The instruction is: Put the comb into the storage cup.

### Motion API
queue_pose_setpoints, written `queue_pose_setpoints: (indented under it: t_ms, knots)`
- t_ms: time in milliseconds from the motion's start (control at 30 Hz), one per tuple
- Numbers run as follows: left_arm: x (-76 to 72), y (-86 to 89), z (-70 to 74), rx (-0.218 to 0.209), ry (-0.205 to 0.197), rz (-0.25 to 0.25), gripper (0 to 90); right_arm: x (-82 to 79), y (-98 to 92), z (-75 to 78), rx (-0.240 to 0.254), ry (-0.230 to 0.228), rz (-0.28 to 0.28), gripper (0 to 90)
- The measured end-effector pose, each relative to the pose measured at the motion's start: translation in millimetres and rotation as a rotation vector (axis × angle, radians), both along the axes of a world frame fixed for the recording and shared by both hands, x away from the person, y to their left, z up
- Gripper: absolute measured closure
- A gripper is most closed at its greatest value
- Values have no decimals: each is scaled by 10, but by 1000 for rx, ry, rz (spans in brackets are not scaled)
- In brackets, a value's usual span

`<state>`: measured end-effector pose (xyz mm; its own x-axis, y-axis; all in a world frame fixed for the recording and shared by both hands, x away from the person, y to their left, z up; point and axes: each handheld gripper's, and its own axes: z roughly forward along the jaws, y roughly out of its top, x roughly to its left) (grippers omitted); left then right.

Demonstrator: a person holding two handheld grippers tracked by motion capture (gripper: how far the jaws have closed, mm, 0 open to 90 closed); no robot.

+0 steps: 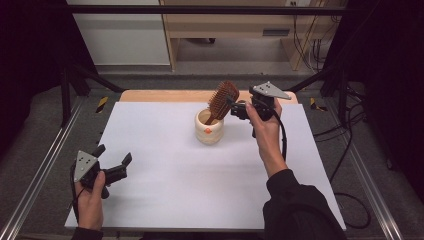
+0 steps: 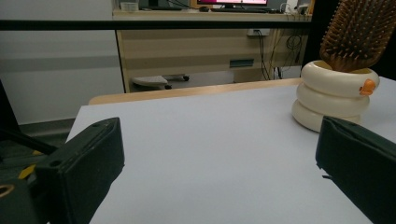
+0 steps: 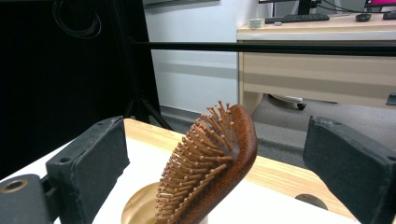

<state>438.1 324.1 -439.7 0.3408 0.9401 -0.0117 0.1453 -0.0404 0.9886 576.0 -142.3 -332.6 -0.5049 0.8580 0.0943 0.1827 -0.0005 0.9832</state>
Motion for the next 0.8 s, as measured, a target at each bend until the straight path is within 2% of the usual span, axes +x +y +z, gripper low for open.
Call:
queue_pose_setpoints:
  t_ms: [167,200,467,500,800]
  knots:
    - [-4,29,7,-11,3,-14,25,-30,-51,18,1,-1,-1,64]
    - [-12,34,15,-15,8,-45,31,-53,-82,32,10,0,1,64]
    - [-36,28,31,-32,2,-96,18,-151,-238,96,25,-13,7,52]
    - [-40,24,34,-44,2,-111,16,-188,-301,115,30,-16,7,44]
    - [-91,50,51,-46,-15,-128,16,-339,-534,188,46,-50,16,34]
